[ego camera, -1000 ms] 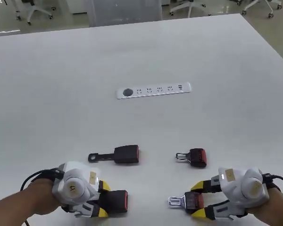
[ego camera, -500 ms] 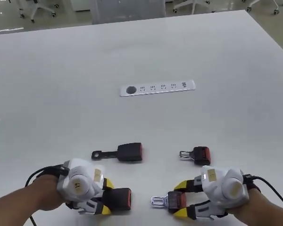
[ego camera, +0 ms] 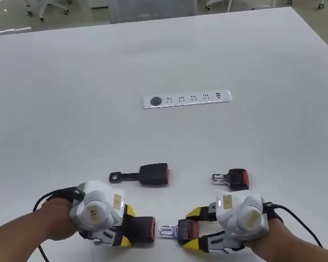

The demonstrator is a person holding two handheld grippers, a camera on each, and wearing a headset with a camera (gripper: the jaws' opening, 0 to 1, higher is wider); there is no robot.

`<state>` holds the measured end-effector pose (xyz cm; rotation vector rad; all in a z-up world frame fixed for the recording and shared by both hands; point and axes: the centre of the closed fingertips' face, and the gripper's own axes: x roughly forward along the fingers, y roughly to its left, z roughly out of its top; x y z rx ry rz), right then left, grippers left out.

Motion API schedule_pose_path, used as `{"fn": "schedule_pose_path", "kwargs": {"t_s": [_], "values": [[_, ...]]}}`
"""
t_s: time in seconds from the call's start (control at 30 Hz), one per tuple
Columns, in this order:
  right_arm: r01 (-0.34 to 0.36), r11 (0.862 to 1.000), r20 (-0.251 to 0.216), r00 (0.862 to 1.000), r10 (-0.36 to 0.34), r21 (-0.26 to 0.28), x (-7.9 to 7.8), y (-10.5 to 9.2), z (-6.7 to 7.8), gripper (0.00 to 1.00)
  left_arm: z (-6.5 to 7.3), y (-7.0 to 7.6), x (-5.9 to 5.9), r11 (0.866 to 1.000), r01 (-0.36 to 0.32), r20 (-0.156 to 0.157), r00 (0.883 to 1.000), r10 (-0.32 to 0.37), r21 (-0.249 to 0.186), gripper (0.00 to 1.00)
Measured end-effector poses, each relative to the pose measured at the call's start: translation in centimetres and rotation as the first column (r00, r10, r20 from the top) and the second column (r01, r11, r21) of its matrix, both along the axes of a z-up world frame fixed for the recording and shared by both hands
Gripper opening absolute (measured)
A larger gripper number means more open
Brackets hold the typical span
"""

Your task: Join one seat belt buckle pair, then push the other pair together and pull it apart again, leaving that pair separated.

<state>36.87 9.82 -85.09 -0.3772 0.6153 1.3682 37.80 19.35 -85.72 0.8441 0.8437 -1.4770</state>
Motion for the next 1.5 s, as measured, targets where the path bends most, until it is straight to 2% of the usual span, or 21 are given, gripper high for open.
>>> {"fn": "schedule_pose_path", "kwargs": {"t_s": [0.37, 0.57, 0.9, 1.23, 1.5], "values": [[0.010, 1.000, -0.010, 1.000, -0.010, 0.019, 0.0, 2.4, 0.0, 0.35, -0.1, 0.0, 0.0, 1.000, 0.013, 0.009, 1.000, -0.013, 0.024, 0.33], [0.013, 1.000, -0.028, 1.000, -0.012, 0.011, 0.0, 2.4, -0.1, 0.34, -0.1, -0.1, -0.1, 0.999, 0.018, 0.017, 1.000, -0.018, 0.033, 0.33], [0.000, 1.000, -0.029, 1.000, 0.000, -0.004, 0.0, 2.8, -0.2, 0.34, -0.1, -0.2, 0.0, 0.998, 0.047, 0.019, 0.999, -0.048, 0.048, 0.33], [0.029, 1.000, -0.031, 0.999, -0.029, -0.012, 0.1, 2.9, -0.3, 0.34, -0.1, -0.2, -0.1, 0.998, 0.033, 0.018, 0.999, -0.034, 0.048, 0.33], [0.049, 0.998, -0.030, 0.998, -0.051, -0.038, 0.0, 2.9, -0.4, 0.33, -0.2, -0.2, -0.1, 0.998, 0.033, 0.018, 0.999, -0.035, 0.054, 0.33]]}}
